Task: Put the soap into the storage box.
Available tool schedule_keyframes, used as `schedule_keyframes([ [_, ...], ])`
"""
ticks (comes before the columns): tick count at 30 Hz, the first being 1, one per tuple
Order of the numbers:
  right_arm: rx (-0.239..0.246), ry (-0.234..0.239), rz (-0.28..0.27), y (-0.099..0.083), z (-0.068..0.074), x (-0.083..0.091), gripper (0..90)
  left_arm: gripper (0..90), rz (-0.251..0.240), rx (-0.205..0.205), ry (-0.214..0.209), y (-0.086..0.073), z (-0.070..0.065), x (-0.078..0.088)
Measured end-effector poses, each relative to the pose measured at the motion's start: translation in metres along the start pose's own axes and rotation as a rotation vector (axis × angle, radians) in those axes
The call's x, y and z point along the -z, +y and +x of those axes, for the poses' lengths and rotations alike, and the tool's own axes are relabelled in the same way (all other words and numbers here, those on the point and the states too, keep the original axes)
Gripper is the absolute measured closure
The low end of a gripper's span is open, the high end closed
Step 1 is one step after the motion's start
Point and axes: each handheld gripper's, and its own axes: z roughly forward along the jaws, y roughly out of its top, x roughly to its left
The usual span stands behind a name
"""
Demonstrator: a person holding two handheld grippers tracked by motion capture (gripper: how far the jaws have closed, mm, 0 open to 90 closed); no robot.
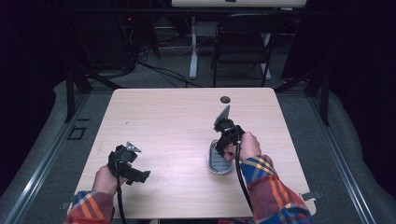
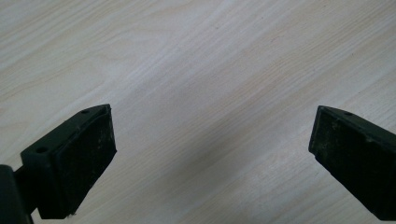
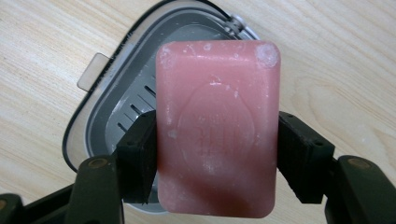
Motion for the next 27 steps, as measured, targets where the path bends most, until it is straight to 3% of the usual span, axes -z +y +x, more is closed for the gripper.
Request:
schedule_keyframes([
  [10, -0.002, 0.001, 0.016, 0.004, 0.007, -0.008, 36.3, 0.5, 0.001, -0.001, -0.002, 0.000, 0.000, 0.000],
  [14, -0.025, 0.024, -0.009, 0.003, 0.010, -0.011, 36.3, 0.4, 0.002, 0.000, -0.002, 0.000, 0.000, 0.000],
  [15, -0.002, 0.022, 0.016, 0.003, 0.009, -0.009, 36.2, 0.5, 0.002, -0.001, -0.003, 0.000, 0.000, 0.000],
  [19, 0.003, 0.026, 0.014, 0.002, 0.009, -0.005, 35.7, 0.5, 0.003, 0.000, -0.004, 0.000, 0.000, 0.000],
  [21, -0.035, 0.050, -0.032, -0.001, 0.010, -0.007, 35.5, 0.5, 0.003, -0.001, -0.003, 0.000, 0.000, 0.000],
  [22, -0.007, 0.052, -0.002, 0.000, 0.008, -0.004, 35.5, 0.4, 0.003, -0.002, -0.004, 0.000, 0.000, 0.000],
  [27, 0.000, 0.092, -0.014, -0.003, 0.004, 0.001, 38.8, 0.5, 0.003, -0.002, -0.004, 0.000, 0.000, 0.000],
])
